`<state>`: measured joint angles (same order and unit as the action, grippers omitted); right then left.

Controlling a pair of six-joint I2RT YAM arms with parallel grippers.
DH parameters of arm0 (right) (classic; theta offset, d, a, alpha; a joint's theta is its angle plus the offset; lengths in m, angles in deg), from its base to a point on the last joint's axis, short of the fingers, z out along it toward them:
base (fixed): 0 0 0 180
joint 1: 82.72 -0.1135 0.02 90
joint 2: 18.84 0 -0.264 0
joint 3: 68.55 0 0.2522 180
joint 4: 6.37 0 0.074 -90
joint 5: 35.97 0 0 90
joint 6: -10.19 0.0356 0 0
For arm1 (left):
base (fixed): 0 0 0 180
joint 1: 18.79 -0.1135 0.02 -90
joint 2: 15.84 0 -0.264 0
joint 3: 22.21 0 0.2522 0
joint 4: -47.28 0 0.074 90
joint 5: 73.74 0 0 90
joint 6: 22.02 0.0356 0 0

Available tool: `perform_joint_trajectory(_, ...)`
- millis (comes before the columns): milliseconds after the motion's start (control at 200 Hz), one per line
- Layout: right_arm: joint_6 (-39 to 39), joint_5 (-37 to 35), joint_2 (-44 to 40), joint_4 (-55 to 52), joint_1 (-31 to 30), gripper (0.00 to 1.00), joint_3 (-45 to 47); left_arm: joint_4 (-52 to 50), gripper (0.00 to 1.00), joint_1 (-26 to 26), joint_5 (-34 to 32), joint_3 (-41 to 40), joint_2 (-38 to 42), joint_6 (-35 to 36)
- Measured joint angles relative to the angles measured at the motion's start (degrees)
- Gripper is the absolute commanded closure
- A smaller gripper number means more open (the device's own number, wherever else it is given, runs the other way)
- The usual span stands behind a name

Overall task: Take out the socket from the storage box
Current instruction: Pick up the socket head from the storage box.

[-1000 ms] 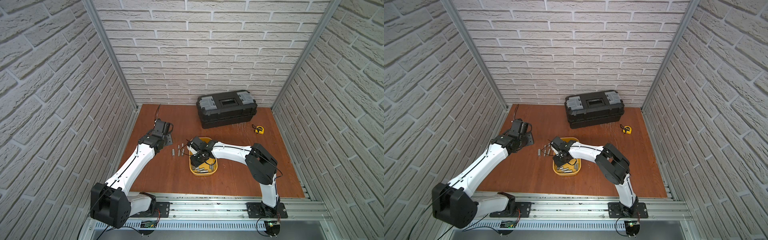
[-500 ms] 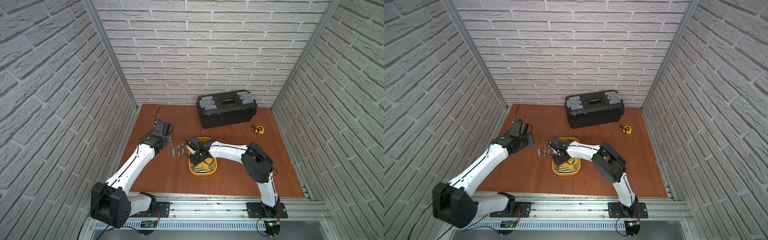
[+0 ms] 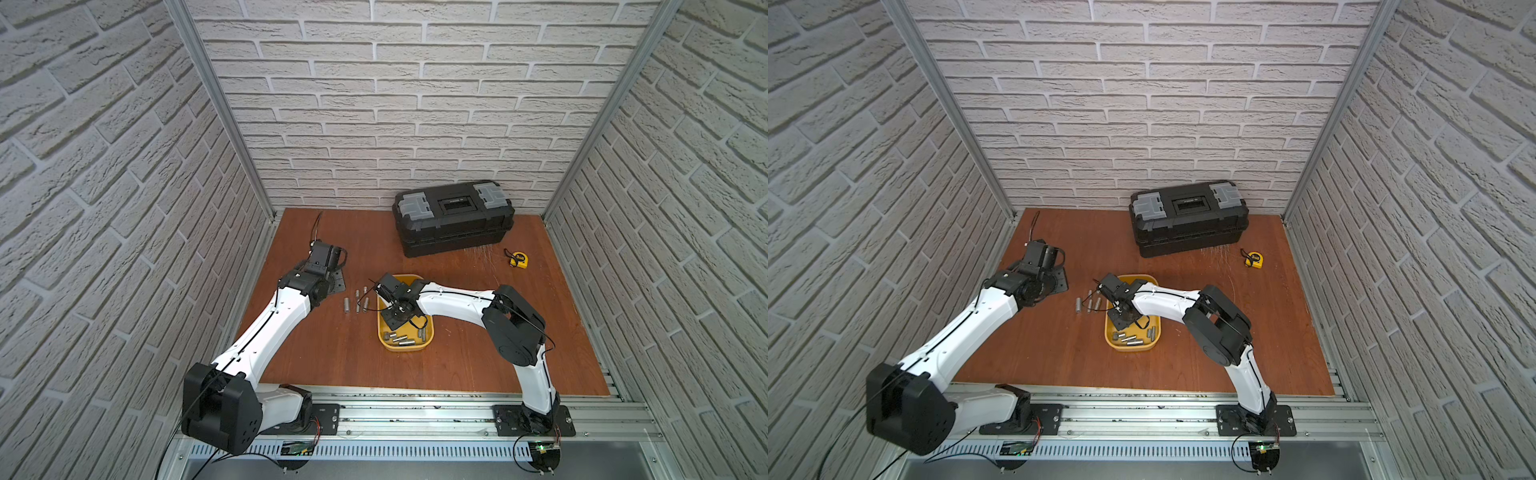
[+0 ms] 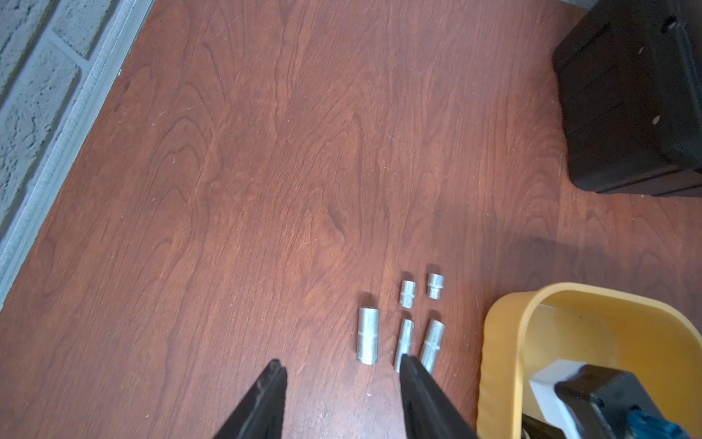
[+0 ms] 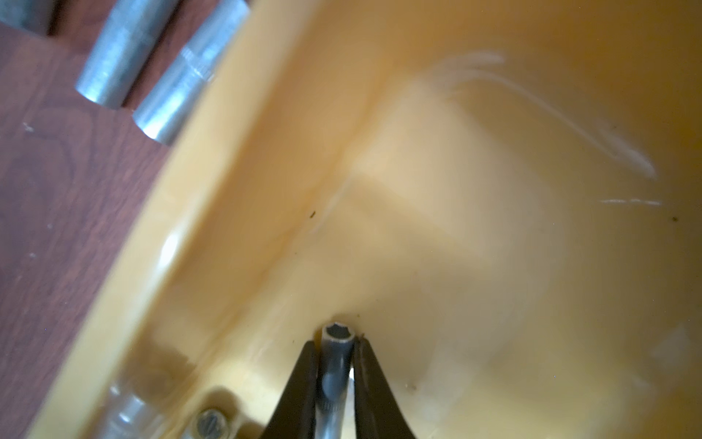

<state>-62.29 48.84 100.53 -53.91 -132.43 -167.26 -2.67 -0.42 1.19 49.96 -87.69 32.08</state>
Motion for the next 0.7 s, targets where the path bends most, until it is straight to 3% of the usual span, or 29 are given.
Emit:
perform_joint_trajectory(210, -0.1, -0.2, -0.2, 0.5, 0.3, 0.91, 0.5, 0.1, 0.47, 0.0, 0.0, 0.0, 0.0, -0.2)
perform_joint_trajectory(700, -0.1, 4.4, -7.6, -1.2, 5.8, 0.93, 2.5, 0.4, 0.47, 0.0, 1.5, -0.6, -0.8, -1.2)
